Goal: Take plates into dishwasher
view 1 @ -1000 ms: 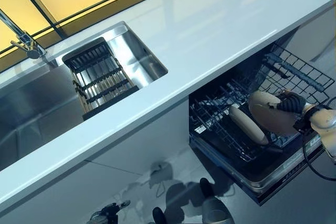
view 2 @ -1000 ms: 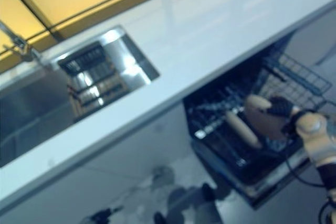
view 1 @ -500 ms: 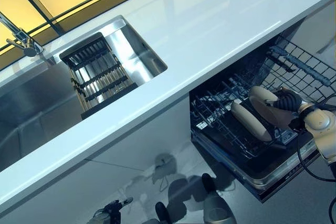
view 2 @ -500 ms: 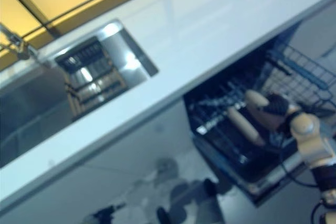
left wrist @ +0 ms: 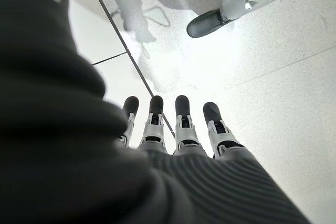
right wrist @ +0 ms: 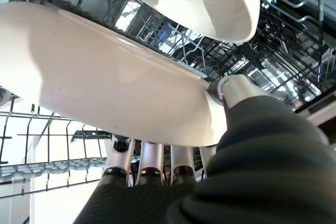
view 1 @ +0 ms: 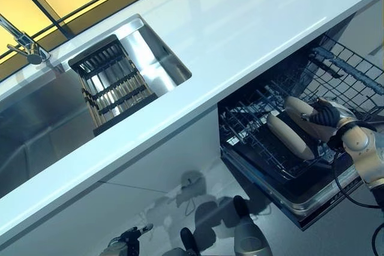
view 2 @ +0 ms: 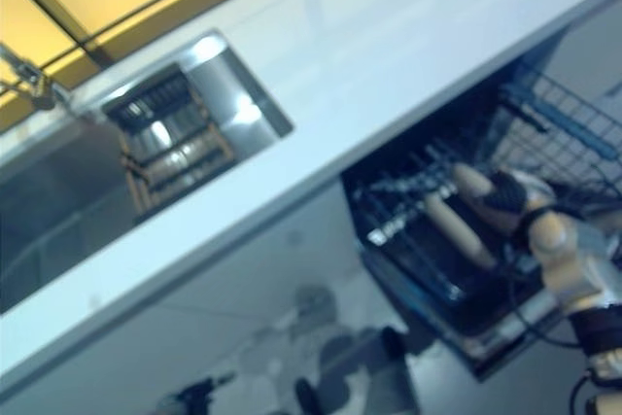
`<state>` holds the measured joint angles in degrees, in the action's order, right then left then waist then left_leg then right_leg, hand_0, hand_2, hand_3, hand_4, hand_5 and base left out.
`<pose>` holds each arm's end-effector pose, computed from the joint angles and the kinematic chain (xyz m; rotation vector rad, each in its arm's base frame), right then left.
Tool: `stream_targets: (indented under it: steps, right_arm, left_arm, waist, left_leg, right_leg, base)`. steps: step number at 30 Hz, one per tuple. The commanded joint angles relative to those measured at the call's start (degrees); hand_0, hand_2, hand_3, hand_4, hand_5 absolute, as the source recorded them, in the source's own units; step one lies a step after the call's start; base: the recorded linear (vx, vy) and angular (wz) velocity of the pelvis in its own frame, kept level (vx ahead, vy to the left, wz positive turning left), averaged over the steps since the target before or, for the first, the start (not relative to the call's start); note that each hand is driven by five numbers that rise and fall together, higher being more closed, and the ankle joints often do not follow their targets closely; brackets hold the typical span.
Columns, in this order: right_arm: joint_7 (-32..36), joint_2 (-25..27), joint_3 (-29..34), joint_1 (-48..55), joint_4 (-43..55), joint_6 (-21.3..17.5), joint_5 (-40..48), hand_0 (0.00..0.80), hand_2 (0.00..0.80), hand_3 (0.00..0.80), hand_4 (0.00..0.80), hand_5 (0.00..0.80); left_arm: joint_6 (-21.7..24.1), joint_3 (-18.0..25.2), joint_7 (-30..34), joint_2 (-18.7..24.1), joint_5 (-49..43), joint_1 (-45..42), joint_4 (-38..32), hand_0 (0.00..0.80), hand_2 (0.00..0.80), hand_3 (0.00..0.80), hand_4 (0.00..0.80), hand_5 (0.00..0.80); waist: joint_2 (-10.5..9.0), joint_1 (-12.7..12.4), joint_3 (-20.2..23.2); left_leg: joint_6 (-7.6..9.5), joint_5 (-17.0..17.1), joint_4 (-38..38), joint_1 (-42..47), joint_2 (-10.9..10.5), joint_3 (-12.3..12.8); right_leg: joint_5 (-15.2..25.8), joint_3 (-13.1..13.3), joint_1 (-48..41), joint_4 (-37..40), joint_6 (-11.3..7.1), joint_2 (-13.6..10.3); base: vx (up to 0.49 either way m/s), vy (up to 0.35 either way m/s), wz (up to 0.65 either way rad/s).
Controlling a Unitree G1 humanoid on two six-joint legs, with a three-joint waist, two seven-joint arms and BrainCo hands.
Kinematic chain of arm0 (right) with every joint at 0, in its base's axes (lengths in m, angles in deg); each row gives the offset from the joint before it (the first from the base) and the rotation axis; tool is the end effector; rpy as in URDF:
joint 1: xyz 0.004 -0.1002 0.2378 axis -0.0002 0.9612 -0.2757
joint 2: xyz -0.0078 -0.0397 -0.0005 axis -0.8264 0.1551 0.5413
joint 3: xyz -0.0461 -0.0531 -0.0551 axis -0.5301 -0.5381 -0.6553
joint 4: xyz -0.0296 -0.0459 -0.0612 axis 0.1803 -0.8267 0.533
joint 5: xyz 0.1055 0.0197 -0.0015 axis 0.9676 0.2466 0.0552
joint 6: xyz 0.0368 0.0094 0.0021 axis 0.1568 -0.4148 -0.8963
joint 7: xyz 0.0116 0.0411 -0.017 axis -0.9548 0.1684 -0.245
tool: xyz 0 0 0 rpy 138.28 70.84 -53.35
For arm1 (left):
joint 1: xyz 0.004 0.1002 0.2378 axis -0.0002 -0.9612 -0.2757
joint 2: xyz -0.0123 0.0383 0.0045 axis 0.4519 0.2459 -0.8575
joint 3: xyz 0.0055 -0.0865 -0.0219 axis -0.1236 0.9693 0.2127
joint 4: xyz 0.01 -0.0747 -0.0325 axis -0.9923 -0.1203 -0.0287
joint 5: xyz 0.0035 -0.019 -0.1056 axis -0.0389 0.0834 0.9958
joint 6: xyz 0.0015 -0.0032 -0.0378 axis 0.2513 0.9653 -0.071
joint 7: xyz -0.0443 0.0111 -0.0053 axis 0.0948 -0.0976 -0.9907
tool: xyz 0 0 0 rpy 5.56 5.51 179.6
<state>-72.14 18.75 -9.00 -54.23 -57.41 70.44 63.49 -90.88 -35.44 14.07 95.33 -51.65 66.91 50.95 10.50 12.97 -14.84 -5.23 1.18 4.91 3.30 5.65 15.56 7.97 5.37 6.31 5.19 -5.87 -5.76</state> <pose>0.2579 -0.2964 0.1610 -1.3002 0.1539 -0.0210 0.1013 0.2166 -0.1027 0.0263 1.1906 0.1664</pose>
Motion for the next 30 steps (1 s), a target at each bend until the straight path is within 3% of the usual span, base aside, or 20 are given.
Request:
stream_targets:
  steps: [1,12,21,23,24,25,30]
  right_arm:
    - [-2.4,-2.2,-4.2,-1.8,-2.4,-1.6,-3.0,0.800,0.800,0.800,0.800,0.800]
    - [-3.8,-5.0,-9.0,-4.4,-10.4,0.3,-4.7,0.800,0.800,0.800,0.800,0.800]
    - [-5.3,-5.0,-8.6,-4.9,-11.4,1.1,-4.2,0.800,0.800,0.800,0.800,0.800]
    - [-5.9,-4.5,-7.9,-4.5,-10.5,1.2,-3.8,0.442,0.442,0.442,0.442,0.442]
    - [-5.7,-4.2,-7.5,-4.4,-10.2,1.1,-3.6,0.185,0.185,0.185,0.185,0.185]
    - [-5.9,-3.9,-7.0,-4.3,-9.7,1.1,-3.4,0.000,0.000,0.000,0.000,0.000]
    - [-4.5,-2.5,-4.7,-4.3,-7.2,2.7,-0.3,0.000,0.000,0.000,0.000,0.000]
  left_arm:
    - [0.1,-1.1,-0.5,2.1,-0.2,1.7,2.2,0.000,0.000,0.000,0.000,0.000]
    - [-0.5,-2.2,-0.4,2.0,-0.8,2.3,2.1,0.000,0.000,0.000,0.000,0.000]
    - [-0.6,-2.0,-0.4,2.2,-1.4,2.4,2.3,0.000,0.000,0.000,0.000,0.000]
    - [-0.6,-1.8,-0.5,2.3,-1.4,2.3,2.3,0.000,0.000,0.000,0.000,0.000]
    - [-0.6,-1.7,-0.5,2.3,-1.4,2.3,2.3,0.000,0.000,0.000,0.000,0.000]
    - [-0.6,-1.6,-0.6,2.4,-1.3,2.2,2.2,0.000,0.000,0.000,0.000,0.000]
    - [-1.0,-1.1,-0.7,2.7,-1.1,2.5,2.1,0.000,0.000,0.000,0.000,0.000]
  waist:
    - [-4.90,-1.4,2.7]
    - [-4.88,-3.1,3.3]
    - [-5.13,-3.5,3.6]
    - [-5.29,-3.4,3.7]
    - [-5.35,-3.4,3.7]
    - [-5.45,-3.3,3.7]
    - [-6.05,-2.9,3.7]
  left_leg:
    - [0.29,-0.3,0.1,0.2,-0.7,-4.1]
    - [0.35,-0.2,0.1,-0.2,-0.8,-5.1]
    - [0.43,-0.1,0.1,-0.3,-0.8,-5.5]
    - [0.46,-0.1,0.1,-0.4,-0.8,-5.5]
    - [0.45,-0.1,0.1,-0.4,-0.8,-5.5]
    - [0.45,-0.1,0.1,-0.4,-0.7,-5.5]
    - [0.47,-0.2,0.1,-0.2,-0.6,-5.3]
  right_leg:
    - [-1.1,-2.1,-1.4,-0.3,-1.45,-3.0]
    - [-1.2,-3.0,-1.8,-0.2,-1.53,-3.4]
    - [-1.1,-3.0,-2.0,-0.2,-1.48,-3.4]
    - [-1.1,-2.9,-2.0,-0.2,-1.49,-3.3]
    - [-1.2,-2.8,-2.0,-0.2,-1.52,-3.3]
    - [-1.2,-2.7,-2.0,-0.2,-1.53,-3.2]
    - [-1.1,-2.4,-2.1,-0.2,-1.51,-3.0]
  base:
    - [0.000,0.000,0.00]
    - [-0.005,-0.003,0.03]
    - [-0.005,-0.002,0.04]
    - [0.000,0.000,0.00]
    - [0.000,0.000,0.00]
    - [0.000,0.000,0.00]
    - [0.000,0.000,0.00]
